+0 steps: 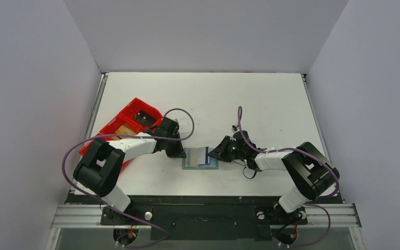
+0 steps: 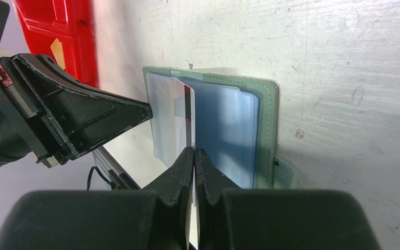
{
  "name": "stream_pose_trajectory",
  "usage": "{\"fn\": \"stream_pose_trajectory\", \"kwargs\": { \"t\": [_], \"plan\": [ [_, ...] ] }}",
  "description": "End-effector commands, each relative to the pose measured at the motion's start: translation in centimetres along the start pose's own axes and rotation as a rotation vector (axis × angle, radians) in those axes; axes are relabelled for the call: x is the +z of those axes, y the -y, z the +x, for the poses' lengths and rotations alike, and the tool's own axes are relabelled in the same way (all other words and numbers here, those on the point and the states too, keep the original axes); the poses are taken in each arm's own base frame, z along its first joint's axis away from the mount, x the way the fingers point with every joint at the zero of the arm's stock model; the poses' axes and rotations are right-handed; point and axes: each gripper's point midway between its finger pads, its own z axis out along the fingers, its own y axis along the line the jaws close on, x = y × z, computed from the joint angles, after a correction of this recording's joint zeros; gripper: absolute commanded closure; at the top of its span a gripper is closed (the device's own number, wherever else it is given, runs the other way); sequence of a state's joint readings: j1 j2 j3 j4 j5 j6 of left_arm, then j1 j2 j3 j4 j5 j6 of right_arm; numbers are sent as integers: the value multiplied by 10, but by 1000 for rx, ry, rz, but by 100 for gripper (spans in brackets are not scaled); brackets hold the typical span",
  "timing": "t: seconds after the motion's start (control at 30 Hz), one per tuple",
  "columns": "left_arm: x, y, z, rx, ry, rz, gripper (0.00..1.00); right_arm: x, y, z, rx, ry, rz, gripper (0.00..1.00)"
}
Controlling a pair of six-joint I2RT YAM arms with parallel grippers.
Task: Take the credit cards out of the card holder
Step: Remove the credit card from the card holder.
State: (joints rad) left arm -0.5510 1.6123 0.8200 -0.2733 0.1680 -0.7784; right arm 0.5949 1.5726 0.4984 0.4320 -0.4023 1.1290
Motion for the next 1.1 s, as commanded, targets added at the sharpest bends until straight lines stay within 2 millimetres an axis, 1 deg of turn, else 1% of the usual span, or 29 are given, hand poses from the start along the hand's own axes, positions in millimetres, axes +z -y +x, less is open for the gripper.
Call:
{"fn": "stream_pose_trajectory", "kwargs": {
  "t": [0.0,0.17,0.27,0.33,0.37,0.4,0.43,0.47,0.53,0.6,0.73,0.87,0.9,1.07],
  "plan": [
    [-6,-2,-5,27,15,-37,100,-7,-6,-6,-30,28,-28,100],
    [-13,8,-12,39,31,-11,100,-10,-6,-7,-30,31,-32,100],
    [-25,22,-20,63,57,19,100,-11,-8,-8,-31,34,-37,100],
    [-35,32,-26,77,79,42,90,-12,-9,-8,-30,34,-42,100],
    [-40,37,-28,85,86,56,87,-12,-10,-8,-28,33,-44,100],
    [-45,43,-32,91,99,72,78,-12,-11,-8,-28,32,-49,100],
    [-50,47,-34,100,104,88,73,-13,-13,-9,-24,33,-54,100],
    [-54,52,-37,105,113,103,66,-13,-15,-9,-24,31,-63,100],
    [-62,63,-37,117,113,147,60,-15,-21,-10,-20,30,-84,100],
    [-67,73,-36,122,102,194,59,-17,-27,-12,-12,30,-106,100],
    [-70,88,-33,124,74,271,56,-25,-41,-16,-4,35,-148,100],
    [-68,95,-30,111,38,328,54,-34,-53,-21,6,43,-187,100],
    [-67,96,-32,106,41,341,54,-36,-57,-23,7,48,-197,100],
    [-73,109,-32,80,21,455,49,-47,-69,-28,14,60,-238,100]
  ]
}}
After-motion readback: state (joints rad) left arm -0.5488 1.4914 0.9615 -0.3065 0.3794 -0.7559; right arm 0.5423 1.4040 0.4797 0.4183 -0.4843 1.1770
